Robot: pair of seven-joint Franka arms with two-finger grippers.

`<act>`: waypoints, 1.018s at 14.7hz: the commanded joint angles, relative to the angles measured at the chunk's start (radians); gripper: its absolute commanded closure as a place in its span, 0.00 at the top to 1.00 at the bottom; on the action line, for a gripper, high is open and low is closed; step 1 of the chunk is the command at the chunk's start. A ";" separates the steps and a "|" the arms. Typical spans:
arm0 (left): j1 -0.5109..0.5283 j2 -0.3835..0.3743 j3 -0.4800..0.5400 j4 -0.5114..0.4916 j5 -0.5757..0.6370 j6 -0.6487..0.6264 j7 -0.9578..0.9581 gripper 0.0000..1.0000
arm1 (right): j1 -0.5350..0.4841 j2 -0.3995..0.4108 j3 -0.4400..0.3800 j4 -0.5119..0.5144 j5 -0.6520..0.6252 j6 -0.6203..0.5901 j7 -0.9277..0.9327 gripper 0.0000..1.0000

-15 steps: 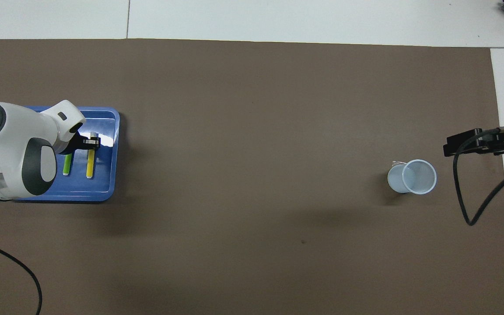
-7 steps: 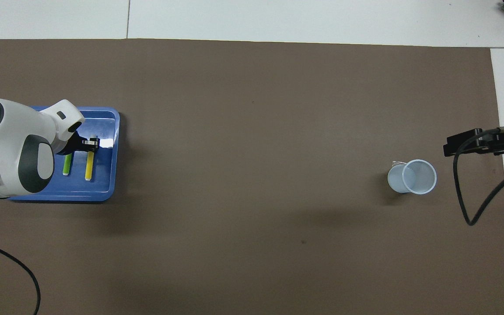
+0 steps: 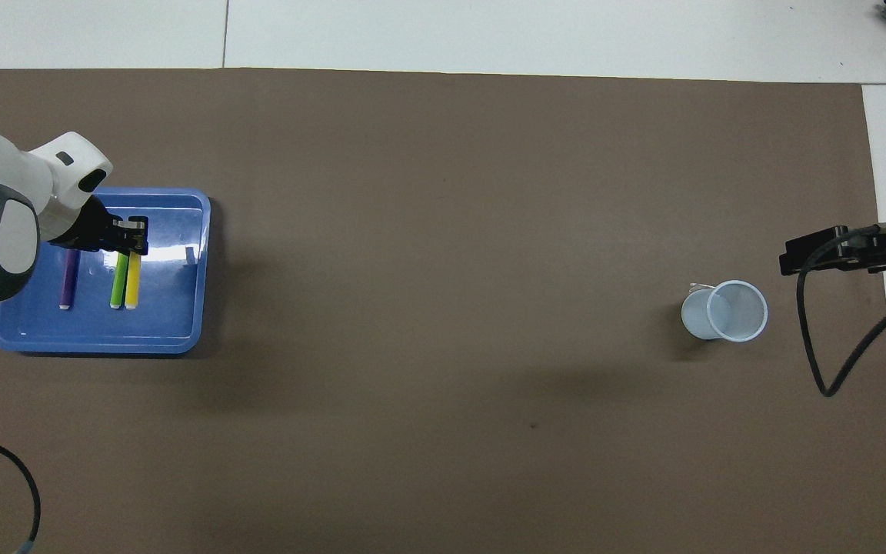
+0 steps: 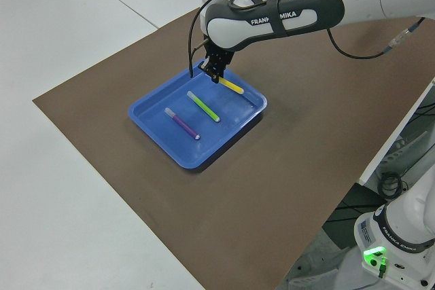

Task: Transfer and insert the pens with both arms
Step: 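Lift the yellow pen with the left gripper while the right gripper approaches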

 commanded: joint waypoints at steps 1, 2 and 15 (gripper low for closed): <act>-0.014 -0.017 -0.003 0.070 -0.086 -0.097 -0.172 0.00 | 0.002 -0.019 0.005 -0.018 -0.004 -0.012 -0.024 1.00; -0.014 -0.032 -0.008 0.072 -0.151 -0.097 -0.259 0.00 | 0.005 -0.020 0.007 -0.016 -0.004 -0.010 -0.025 1.00; -0.067 -0.152 -0.021 0.034 -0.528 -0.149 -1.191 0.00 | 0.152 -0.021 0.030 -0.033 0.183 0.130 -0.068 1.00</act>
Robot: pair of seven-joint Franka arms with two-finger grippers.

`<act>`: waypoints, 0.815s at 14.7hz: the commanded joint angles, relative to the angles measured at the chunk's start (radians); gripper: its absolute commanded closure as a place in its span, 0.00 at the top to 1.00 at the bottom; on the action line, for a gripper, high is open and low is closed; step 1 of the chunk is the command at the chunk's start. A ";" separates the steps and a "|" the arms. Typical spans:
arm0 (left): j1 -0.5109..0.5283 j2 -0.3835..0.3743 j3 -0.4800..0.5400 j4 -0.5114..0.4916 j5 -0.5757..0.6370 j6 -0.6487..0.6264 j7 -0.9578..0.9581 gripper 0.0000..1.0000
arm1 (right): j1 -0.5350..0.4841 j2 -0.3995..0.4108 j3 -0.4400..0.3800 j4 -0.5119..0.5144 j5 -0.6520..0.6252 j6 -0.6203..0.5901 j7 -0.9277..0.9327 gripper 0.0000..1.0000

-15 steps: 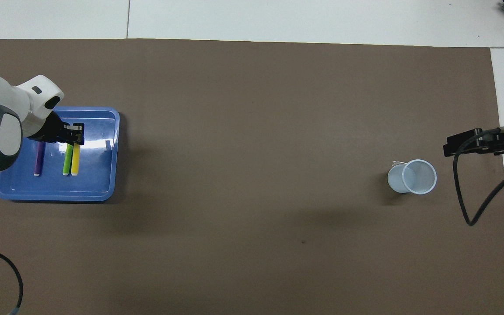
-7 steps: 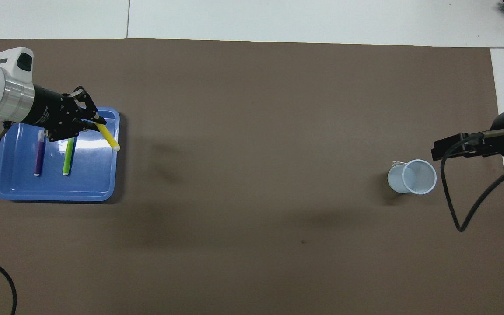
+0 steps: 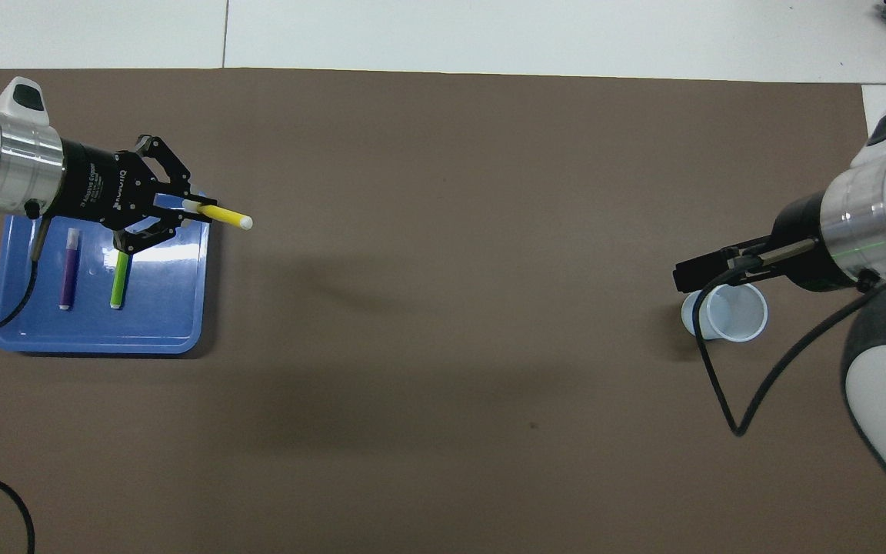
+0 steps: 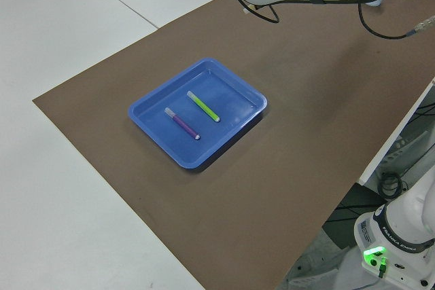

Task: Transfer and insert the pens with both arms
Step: 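Lift the yellow pen with the left gripper while the right gripper approaches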

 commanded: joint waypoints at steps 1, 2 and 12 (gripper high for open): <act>-0.033 -0.058 0.012 -0.043 -0.040 -0.057 -0.135 0.00 | 0.006 -0.019 0.003 -0.049 0.100 0.106 -0.025 1.00; -0.036 -0.077 0.012 -0.055 -0.056 -0.073 -0.161 0.00 | 0.009 -0.019 0.005 -0.063 0.156 0.143 0.011 1.00; -0.099 -0.248 0.013 -0.229 -0.154 -0.080 -0.333 0.00 | 0.261 -0.003 0.005 -0.172 0.414 0.515 0.502 1.00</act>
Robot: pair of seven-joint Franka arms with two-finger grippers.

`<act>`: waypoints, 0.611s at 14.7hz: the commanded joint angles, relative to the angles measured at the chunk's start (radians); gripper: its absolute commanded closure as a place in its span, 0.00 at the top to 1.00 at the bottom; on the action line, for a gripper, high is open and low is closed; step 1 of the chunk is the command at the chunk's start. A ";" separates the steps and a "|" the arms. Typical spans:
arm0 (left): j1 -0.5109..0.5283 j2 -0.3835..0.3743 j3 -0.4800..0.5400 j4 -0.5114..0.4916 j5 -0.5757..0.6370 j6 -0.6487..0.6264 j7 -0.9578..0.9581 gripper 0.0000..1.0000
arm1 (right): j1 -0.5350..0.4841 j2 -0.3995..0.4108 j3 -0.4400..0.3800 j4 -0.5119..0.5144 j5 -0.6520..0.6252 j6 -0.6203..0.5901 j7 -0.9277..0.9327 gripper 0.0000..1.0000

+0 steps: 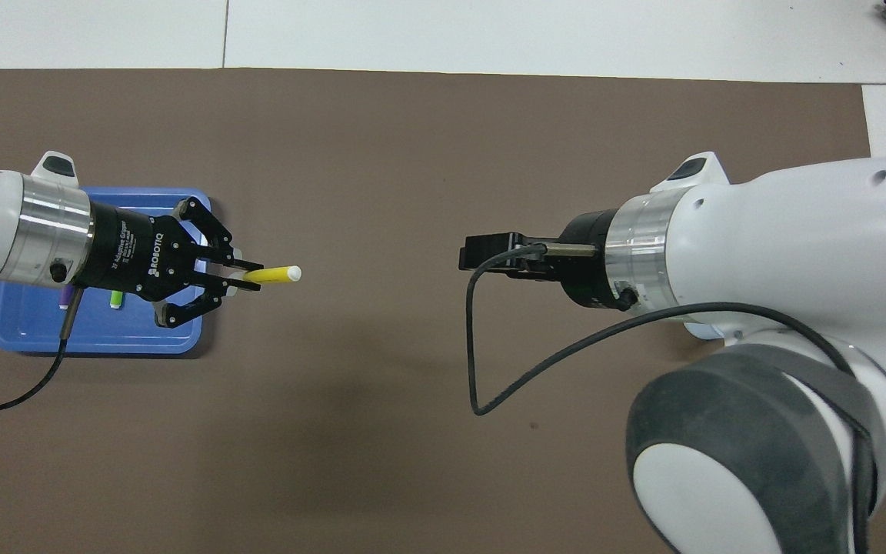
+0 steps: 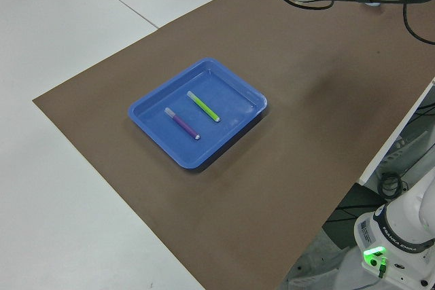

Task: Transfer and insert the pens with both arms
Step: 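Lift the yellow pen with the left gripper while the right gripper approaches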

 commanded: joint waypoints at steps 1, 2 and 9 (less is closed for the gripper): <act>-0.048 -0.053 0.016 -0.049 -0.019 0.012 -0.090 0.00 | 0.052 0.000 -0.005 -0.024 0.074 0.107 0.108 1.00; -0.059 -0.059 0.016 -0.054 -0.021 0.015 -0.112 0.00 | 0.084 0.006 -0.005 -0.024 0.074 0.141 0.151 1.00; -0.082 -0.094 0.016 -0.080 -0.032 0.017 -0.183 0.00 | 0.249 0.045 -0.005 -0.025 0.074 0.270 0.363 1.00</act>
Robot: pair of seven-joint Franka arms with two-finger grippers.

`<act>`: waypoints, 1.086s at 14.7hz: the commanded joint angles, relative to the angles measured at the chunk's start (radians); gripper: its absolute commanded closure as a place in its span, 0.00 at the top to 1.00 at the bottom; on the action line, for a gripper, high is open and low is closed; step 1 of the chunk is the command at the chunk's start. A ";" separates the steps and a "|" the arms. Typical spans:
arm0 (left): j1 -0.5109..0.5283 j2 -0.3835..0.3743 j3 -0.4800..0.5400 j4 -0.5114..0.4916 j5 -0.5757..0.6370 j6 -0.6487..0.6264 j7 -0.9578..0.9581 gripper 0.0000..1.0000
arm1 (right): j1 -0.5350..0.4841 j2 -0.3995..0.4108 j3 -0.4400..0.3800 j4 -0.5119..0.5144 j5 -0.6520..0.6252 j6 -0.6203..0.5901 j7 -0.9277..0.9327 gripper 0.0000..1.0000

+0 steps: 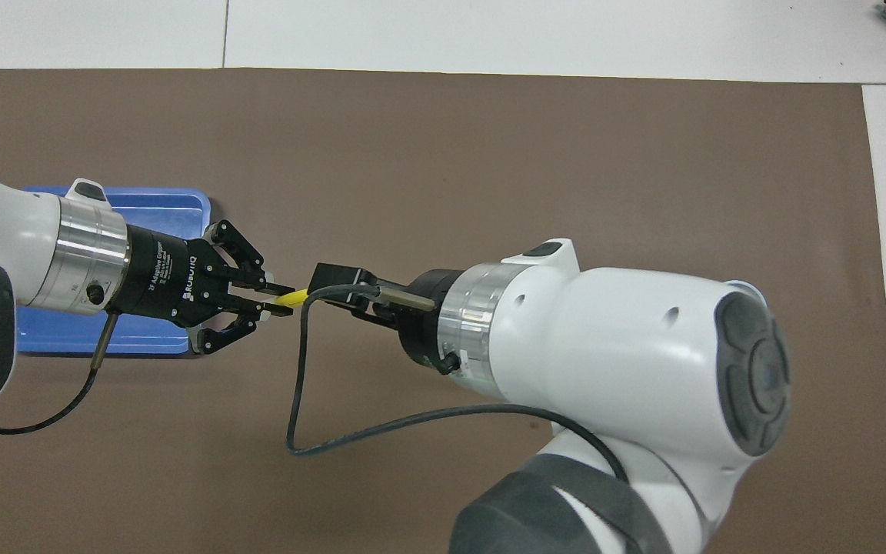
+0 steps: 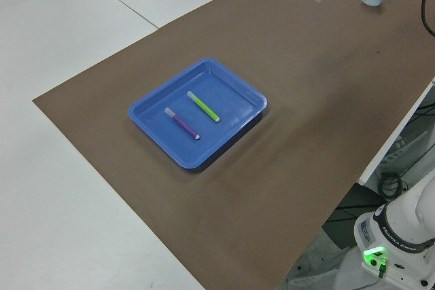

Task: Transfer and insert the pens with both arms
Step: 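Grasp the yellow pen with the right gripper from the left gripper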

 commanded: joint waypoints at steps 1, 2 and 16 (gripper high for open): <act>-0.014 -0.044 0.013 -0.049 -0.023 0.010 -0.016 0.00 | 0.014 0.017 -0.006 -0.011 0.026 0.024 0.012 0.99; -0.014 -0.045 0.015 -0.049 -0.023 0.007 -0.019 0.00 | 0.014 0.025 -0.004 -0.010 0.029 0.026 0.012 0.93; -0.015 -0.048 0.015 -0.049 -0.023 -0.007 -0.021 0.00 | 0.062 0.086 -0.004 -0.005 0.053 0.175 0.032 0.46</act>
